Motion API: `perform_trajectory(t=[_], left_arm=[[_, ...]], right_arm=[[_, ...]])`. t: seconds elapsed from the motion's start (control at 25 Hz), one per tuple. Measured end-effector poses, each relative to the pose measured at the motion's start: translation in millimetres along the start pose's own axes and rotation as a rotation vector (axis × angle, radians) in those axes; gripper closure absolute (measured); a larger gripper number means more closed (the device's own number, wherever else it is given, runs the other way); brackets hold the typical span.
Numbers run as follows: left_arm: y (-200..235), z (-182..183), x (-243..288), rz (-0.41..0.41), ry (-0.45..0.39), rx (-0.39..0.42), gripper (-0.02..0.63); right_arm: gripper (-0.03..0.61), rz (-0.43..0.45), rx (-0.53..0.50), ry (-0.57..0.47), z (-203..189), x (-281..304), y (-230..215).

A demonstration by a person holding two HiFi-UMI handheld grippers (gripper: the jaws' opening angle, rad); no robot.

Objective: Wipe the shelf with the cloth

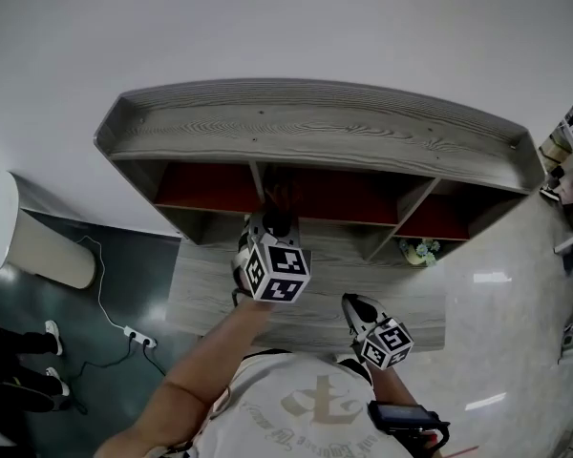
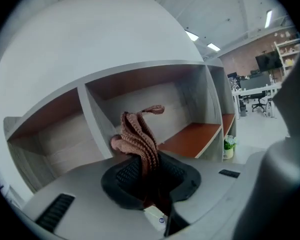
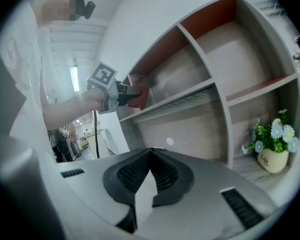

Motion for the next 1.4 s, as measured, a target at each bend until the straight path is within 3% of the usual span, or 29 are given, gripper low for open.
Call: perform_trajectory(t=[0.44, 0.72, 0.92, 1.12, 1.4], left_arm=[[6.4, 4.7, 49.0, 0.142, 0.229, 0.093, 0.537], [8.0, -1.9, 73.1, 0.156, 0.342, 0.027, 0.537], [7.4, -18.6, 92.0, 0.168, 0.471, -0.008, 0.537], [12.4, -19.8, 103.4, 0.210, 0.503, -0.061, 0.537], [9.4, -19.8, 112.0, 0.118, 0.499, -0.164, 0.542]], right_arm=[[0.574, 0.069, 0.006, -0.003, 7.8, -12.9, -37.7], [0.574, 0.113, 0.010, -0.006, 11.4, -16.8, -54.9], [0.574, 0.135, 0.017, -0.004, 9.8, -21.9, -67.6], [0.574, 0.145, 0.029, -0.002, 8.1, -27.5, -81.4], [0.574, 0.137, 0.068, -0.007, 6.2, -31.3, -99.4]])
Point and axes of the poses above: the fingertips, and each gripper's own axes: x forward along the fingers, y to its left, z out of its top, the point moved 2 cm from there along -x, backward along the fingers, and after that the axes turned 10 degrees about -z, right-handed, at the moved point
